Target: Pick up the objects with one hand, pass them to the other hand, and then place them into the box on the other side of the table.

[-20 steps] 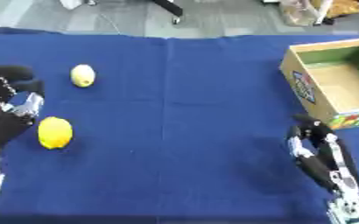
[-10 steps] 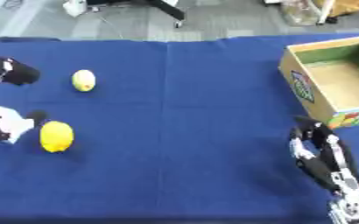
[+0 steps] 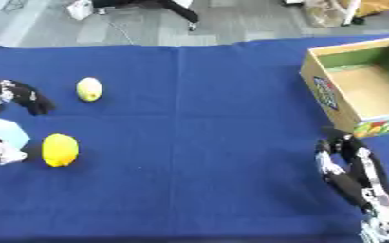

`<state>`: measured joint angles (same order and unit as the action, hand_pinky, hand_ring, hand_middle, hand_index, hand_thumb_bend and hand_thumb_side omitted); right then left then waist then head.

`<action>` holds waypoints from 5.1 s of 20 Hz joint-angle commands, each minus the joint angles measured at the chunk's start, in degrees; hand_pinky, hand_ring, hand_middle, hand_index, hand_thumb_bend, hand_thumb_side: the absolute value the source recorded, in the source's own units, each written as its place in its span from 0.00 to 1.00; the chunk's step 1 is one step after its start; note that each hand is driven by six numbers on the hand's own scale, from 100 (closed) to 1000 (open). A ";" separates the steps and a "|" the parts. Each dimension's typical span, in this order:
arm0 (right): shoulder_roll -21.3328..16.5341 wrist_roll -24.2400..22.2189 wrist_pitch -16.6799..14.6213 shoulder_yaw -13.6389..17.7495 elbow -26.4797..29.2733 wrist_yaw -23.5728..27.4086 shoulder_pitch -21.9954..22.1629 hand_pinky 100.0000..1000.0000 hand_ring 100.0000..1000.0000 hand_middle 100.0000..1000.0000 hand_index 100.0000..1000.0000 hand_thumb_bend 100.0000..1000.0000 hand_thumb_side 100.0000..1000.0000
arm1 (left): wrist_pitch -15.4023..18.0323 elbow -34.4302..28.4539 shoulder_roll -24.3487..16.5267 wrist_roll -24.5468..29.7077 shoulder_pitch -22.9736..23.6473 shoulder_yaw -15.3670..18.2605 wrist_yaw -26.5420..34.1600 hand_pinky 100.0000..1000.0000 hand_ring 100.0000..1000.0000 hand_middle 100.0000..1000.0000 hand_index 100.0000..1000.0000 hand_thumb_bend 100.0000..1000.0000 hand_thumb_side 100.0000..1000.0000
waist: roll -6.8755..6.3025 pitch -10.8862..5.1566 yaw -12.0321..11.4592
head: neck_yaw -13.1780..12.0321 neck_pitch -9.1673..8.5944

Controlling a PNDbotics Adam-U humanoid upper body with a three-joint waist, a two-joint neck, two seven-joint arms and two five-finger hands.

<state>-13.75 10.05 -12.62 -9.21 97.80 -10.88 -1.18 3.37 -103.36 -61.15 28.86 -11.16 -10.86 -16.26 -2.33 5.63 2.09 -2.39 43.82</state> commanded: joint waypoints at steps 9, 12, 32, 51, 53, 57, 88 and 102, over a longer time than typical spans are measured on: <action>-1.03 -0.12 -0.08 -0.05 0.50 -0.20 -0.38 0.77 0.42 0.43 0.75 0.00 0.39 | 0.34 8.94 0.65 -0.33 -3.21 -1.46 -9.10 0.79 0.65 0.64 0.81 0.39 0.00 | -0.71 -1.40 0.21 | -0.30 0.30; -0.94 -0.23 -0.12 -0.13 0.51 -0.15 -0.42 0.77 0.42 0.43 0.75 0.00 0.39 | 0.45 11.38 2.51 -1.55 -4.24 -1.98 -12.26 0.78 0.65 0.64 0.81 0.38 0.00 | -0.61 -1.38 0.30 | -0.37 0.30; -0.59 -0.31 -0.17 -0.18 0.47 0.04 -0.54 0.77 0.42 0.43 0.75 0.00 0.39 | 2.53 19.01 9.45 -1.33 -6.90 -4.43 -13.19 0.76 0.61 0.58 0.72 0.29 0.00 | -0.26 -1.18 0.69 | -0.85 0.30; -0.36 -0.25 -0.13 -0.10 0.53 0.07 -0.67 0.77 0.42 0.43 0.75 0.00 0.39 | -3.15 9.27 12.44 -14.05 -3.72 2.32 -3.30 0.60 0.45 0.39 0.48 0.11 0.00 | 0.03 -1.27 0.19 | -0.54 0.30; -0.27 -0.30 -0.19 -0.24 0.66 0.16 -0.75 0.77 0.42 0.43 0.75 0.00 0.38 | -4.12 6.86 13.91 -15.13 -3.66 4.04 0.26 0.59 0.45 0.39 0.47 0.08 0.00 | 0.12 -1.29 0.05 | -0.55 0.30; 0.02 -0.71 -0.45 -0.86 1.41 0.16 -1.45 0.77 0.43 0.43 0.75 0.00 0.38 | -4.88 3.39 18.59 -17.25 -4.23 6.51 6.87 0.57 0.44 0.38 0.45 0.02 0.00 | 0.46 -1.37 -0.11 | -0.34 0.30; -9.19 -17.16 -14.62 -13.41 16.80 -12.35 -26.87 0.74 0.48 0.48 0.78 0.00 0.05 | -6.30 -3.54 38.86 -9.34 -7.96 2.24 41.49 0.57 0.45 0.39 0.46 0.00 0.00 | 1.61 -1.79 -1.24 | -0.01 0.30; -10.78 -12.81 -21.12 -14.49 16.80 -30.65 -35.08 0.70 0.57 0.54 0.88 0.32 0.00 | -9.43 -2.98 36.57 -6.20 -7.88 -2.31 41.96 0.60 0.52 0.40 0.47 0.00 0.00 | 1.77 -1.91 -1.14 | -0.37 0.30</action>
<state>-24.02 -3.91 -33.88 -24.03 113.38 -39.30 -35.18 -5.92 -105.80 -22.94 22.45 -18.44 -13.15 25.42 -1.25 5.32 0.96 -2.60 44.20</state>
